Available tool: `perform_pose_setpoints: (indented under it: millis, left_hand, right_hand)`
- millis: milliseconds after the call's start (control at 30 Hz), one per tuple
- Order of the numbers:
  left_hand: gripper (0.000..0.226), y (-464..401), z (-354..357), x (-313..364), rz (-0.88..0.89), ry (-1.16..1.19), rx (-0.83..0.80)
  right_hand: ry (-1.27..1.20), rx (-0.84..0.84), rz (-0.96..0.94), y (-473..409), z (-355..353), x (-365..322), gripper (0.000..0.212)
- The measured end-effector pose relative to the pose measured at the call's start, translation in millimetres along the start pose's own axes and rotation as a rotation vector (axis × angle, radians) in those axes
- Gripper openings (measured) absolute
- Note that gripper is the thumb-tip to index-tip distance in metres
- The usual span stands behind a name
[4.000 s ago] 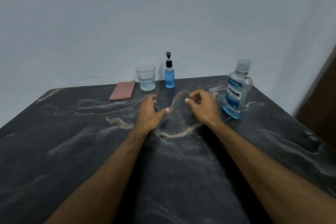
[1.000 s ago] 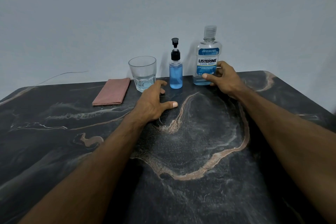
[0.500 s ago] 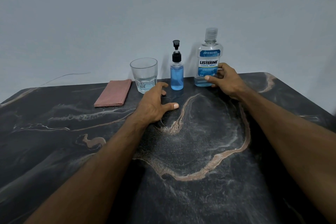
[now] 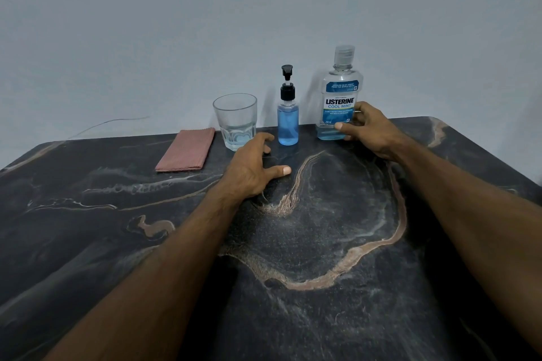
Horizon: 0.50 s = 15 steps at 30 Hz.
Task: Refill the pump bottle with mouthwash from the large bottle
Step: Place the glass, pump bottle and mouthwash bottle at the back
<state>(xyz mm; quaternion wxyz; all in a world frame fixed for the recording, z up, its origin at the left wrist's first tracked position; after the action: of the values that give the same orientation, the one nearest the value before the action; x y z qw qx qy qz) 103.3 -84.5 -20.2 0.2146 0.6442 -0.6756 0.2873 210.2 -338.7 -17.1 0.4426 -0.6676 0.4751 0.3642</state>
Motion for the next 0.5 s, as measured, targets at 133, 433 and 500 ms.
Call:
perform_pose_setpoints:
  millis: [133,433,500]
  left_hand:
    - [0.075,4.7,0.0,5.1,-0.015,-0.014,-0.012]
    - [0.060,53.4,-31.1,-7.0,-0.048,0.060,0.072]
    - [0.054,70.8,-42.8,-15.1,-0.065,0.112,0.128]
  right_hand:
    - [0.010,0.010,0.017,6.4,0.2,-2.7,0.071]
    - [0.344,0.402,-0.028,67.9,26.2,-40.2,0.045]
    - [0.421,0.308,-0.141,85.3,53.7,-57.4,0.031]
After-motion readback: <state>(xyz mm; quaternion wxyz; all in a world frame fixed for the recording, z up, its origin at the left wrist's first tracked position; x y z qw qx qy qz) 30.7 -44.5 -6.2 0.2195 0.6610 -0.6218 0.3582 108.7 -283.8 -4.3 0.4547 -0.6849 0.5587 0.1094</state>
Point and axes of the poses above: each hand's wrist, its own y-axis away from the middle knuckle, its own z-axis out of the palm, x = y × z, the point moved 1 cm from there along -y, towards the middle knuckle, and after that the axes turned 6 degrees about -z, right-handed, at the moved point
